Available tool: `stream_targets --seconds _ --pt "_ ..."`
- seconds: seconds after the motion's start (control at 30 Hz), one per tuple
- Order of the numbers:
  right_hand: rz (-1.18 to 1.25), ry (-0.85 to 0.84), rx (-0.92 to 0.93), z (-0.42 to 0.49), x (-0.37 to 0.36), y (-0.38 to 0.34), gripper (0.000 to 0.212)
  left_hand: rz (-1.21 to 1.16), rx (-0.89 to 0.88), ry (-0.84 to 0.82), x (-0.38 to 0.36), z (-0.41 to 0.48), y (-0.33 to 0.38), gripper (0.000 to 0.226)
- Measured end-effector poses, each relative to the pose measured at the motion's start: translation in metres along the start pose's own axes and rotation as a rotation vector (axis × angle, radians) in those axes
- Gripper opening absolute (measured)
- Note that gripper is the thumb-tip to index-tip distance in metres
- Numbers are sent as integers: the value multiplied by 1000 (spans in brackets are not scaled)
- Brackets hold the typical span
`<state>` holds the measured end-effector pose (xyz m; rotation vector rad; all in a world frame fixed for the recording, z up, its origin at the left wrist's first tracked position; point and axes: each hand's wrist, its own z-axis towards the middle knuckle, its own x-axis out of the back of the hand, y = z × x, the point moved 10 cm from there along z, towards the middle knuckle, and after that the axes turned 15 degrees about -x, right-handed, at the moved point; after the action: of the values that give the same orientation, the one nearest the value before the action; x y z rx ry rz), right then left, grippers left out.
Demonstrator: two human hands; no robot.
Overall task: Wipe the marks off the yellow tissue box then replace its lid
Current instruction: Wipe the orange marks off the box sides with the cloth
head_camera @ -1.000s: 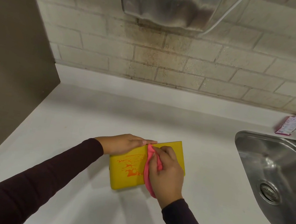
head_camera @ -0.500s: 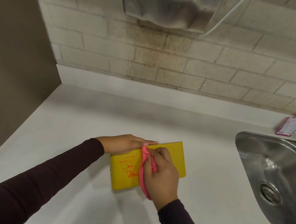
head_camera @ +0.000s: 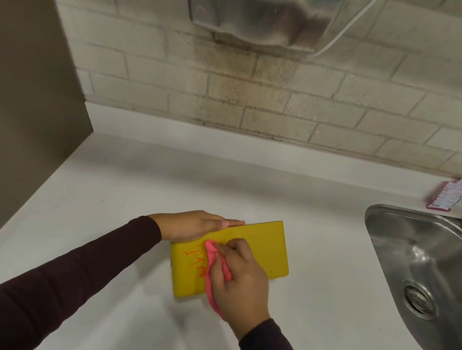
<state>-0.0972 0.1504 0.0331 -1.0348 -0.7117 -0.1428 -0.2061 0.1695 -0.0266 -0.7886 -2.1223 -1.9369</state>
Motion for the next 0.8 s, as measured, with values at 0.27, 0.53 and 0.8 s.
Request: stream_targets --seconds 0.27,0.53,0.8 --pt "30 105 -142 10 21 28 20 -7 16 -3 -2 -1 0 39" --pt "7 -8 -29 2 1 5 21 1 -8 -5 0 0 -1 35" --pt "21 93 -133 20 16 25 21 -5 16 0 2 0 0 32"
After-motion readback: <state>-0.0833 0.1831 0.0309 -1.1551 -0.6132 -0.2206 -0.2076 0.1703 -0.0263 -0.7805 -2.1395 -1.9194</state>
